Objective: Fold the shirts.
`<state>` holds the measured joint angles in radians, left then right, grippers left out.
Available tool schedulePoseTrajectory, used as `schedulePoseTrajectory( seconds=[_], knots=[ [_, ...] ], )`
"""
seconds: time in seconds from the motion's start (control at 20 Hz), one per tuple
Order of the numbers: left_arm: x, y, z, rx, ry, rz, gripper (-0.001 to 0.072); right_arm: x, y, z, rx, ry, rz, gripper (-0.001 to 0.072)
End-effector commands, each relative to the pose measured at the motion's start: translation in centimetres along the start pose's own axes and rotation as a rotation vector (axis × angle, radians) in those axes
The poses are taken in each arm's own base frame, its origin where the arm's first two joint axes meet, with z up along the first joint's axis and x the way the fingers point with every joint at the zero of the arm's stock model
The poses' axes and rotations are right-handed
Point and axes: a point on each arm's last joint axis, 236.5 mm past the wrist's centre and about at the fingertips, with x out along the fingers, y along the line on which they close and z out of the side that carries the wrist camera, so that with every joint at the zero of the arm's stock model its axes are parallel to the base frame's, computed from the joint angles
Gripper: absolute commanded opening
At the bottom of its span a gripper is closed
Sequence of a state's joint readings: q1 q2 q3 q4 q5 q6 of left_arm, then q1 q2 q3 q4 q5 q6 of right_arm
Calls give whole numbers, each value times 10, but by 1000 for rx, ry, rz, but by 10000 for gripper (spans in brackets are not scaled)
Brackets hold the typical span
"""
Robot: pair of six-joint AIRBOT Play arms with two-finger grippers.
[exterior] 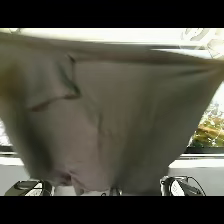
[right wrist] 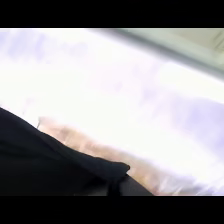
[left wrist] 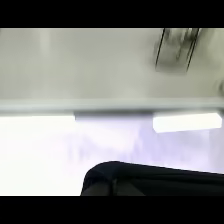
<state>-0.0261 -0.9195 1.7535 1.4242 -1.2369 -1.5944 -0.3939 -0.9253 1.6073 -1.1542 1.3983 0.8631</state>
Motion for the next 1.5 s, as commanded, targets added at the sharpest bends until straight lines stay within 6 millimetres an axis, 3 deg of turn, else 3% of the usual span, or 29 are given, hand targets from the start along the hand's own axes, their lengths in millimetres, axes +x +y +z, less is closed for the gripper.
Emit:
schedulePoseTrajectory(
  seconds=[0.0, 0.1, 0.2, 0.35, 0.45, 0.55, 0.7, 0.8, 0.9, 1.0, 1.1, 1.25, 1.45],
  knots=[
    [113, 20, -129, -55, 392, 20, 20, 108, 8, -102, 140, 357, 236, 20],
    [171, 21, -198, -100, 510, 1, 19, 165, 0, -136, 218, 414, 257, 20],
    [217, 25, -248, -149, 583, -2, 20, 207, -6, -154, 281, 434, 264, 21],
    [266, 33, -285, -180, 641, 11, 20, 252, -10, -159, 309, 393, 250, 21],
    [293, 34, -288, -185, 626, 9, 20, 279, -9, -156, 216, 369, 207, 21],
    [318, 36, -277, -184, 570, 11, 20, 304, -13, -143, 121, 319, 132, 22],
    [348, 40, -239, -178, 435, 12, 20, 323, -28, -107, 80, 176, 21, 22],
    [360, 40, -220, -174, 386, 8, 20, 325, -35, -97, 113, 135, -14, 22],
    [364, 40, -227, -175, 411, 7, 20, 327, -22, -114, 123, 201, 38, 22],
    [352, 41, -255, -169, 537, 5, 21, 320, 0, -141, 113, 321, 127, 23],
    [323, 44, -283, -79, 709, -22, 20, 298, 23, -170, 94, 470, 228, 23],
    [269, 47, -340, -86, 1034, -36, 20, 270, 54, -227, 86, 715, 362, 23],
    [251, 47, -387, -144, 1182, -14, 20, 269, 103, -278, 202, 852, 516, 23]
  ],
)
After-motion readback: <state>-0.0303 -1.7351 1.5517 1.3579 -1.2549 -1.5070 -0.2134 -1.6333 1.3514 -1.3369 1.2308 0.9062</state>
